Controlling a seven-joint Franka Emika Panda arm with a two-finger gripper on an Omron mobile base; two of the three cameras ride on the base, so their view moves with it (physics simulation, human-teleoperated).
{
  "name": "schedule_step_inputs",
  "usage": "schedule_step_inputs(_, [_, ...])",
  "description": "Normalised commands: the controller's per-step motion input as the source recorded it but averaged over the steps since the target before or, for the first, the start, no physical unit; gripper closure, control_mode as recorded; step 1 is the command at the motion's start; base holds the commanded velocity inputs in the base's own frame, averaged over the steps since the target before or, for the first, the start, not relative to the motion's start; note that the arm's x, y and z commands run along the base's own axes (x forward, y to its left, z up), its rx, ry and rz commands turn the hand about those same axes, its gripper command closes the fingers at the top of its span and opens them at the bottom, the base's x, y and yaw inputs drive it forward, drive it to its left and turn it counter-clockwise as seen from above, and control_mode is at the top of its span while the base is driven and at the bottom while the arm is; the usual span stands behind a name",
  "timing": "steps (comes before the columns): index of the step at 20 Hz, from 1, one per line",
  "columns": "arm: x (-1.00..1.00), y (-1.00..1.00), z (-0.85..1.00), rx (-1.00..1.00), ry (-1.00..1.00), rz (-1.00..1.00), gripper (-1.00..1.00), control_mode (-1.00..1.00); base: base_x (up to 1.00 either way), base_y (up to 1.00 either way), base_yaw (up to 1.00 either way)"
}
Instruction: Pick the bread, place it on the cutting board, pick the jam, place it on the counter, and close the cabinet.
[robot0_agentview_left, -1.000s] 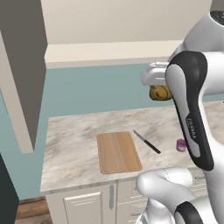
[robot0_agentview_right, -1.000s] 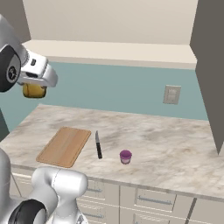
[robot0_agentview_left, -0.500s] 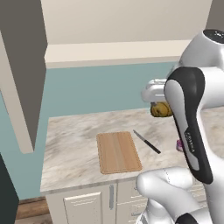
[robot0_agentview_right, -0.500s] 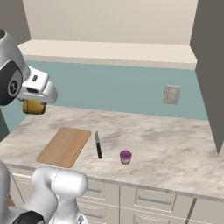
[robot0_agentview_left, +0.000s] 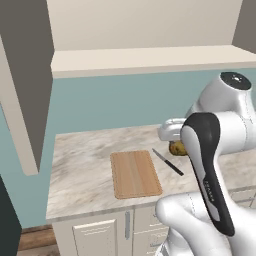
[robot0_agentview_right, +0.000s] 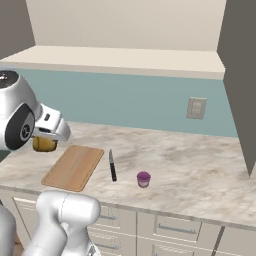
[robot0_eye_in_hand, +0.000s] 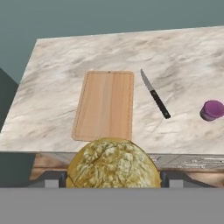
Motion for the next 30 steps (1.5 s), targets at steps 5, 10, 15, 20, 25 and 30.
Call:
schedule_step_inputs(5, [0.1,0.02,-0.59,0.0,0.0,0.0,1.0,-1.0,0.0,0.0,0.0])
schedule_step_inputs(10, [0.26,0.07,-0.49,0.0,0.0,0.0,1.0,-1.0,0.0,0.0,0.0])
schedule_step_inputs(15, [0.43,0.11,-0.37,0.0,0.0,0.0,1.0,-1.0,0.0,0.0,0.0])
schedule_step_inputs(20, [0.45,0.13,-0.38,0.0,0.0,0.0,1.0,-1.0,0.0,0.0,0.0])
schedule_step_inputs(25, [0.4,0.12,-0.41,0.0,0.0,0.0,1.0,-1.0,0.0,0.0,0.0])
schedule_step_inputs(30, [0.26,0.05,-0.47,0.0,0.0,0.0,1.0,-1.0,0.0,0.0,0.0])
